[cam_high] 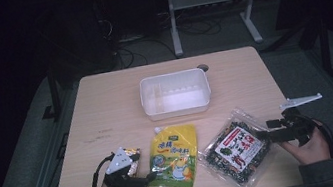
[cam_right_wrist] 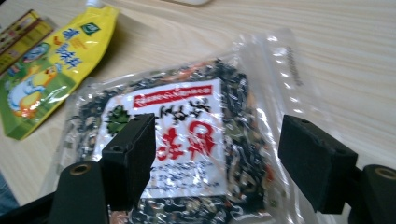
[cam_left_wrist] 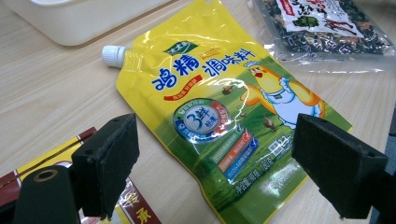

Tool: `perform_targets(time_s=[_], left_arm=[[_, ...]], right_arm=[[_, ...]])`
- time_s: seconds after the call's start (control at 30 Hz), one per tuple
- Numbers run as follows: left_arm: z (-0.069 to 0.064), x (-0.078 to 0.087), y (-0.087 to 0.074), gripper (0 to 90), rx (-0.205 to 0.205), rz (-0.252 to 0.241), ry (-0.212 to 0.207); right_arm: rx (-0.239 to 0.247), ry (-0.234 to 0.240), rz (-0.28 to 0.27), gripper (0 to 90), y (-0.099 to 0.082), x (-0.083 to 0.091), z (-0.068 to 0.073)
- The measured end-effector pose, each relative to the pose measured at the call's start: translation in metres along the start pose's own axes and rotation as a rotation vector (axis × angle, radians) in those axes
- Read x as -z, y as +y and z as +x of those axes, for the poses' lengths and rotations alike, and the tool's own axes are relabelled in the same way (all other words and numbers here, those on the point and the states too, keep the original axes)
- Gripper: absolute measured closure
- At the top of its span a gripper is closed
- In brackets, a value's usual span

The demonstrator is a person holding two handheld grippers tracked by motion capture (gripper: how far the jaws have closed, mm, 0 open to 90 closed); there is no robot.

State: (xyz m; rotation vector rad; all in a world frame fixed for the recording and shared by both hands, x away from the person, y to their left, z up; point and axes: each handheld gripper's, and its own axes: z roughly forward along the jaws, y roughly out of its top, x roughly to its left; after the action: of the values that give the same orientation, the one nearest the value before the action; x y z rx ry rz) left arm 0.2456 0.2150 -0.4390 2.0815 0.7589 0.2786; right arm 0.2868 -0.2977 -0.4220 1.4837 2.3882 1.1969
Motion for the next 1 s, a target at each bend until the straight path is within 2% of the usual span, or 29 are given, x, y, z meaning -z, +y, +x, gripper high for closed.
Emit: perform_targets(time_s=[0.33,0.57,0.8,1.0], left_arm=[[0.000,-0.001,0.000,14.6,0.001,0.003,0.001],[0.000,-0.001,0.000,14.6,0.001,0.004,-0.001],[0.000,-0.001,0.000,14.6,0.002,0.005,-0.001],[0.000,-0.002,0.000,14.6,-0.003,0.012,-0.002]], right_arm=[[-0.063,-0.053,0.022,28.9,-0.009,0.007,-0.019],[-0.124,-0.097,0.035,30.2,-0.020,0.016,-0.037],[-0.161,-0.114,0.054,31.8,-0.027,0.016,-0.047],[-0.189,-0.104,0.060,36.8,-0.032,0.016,-0.051]])
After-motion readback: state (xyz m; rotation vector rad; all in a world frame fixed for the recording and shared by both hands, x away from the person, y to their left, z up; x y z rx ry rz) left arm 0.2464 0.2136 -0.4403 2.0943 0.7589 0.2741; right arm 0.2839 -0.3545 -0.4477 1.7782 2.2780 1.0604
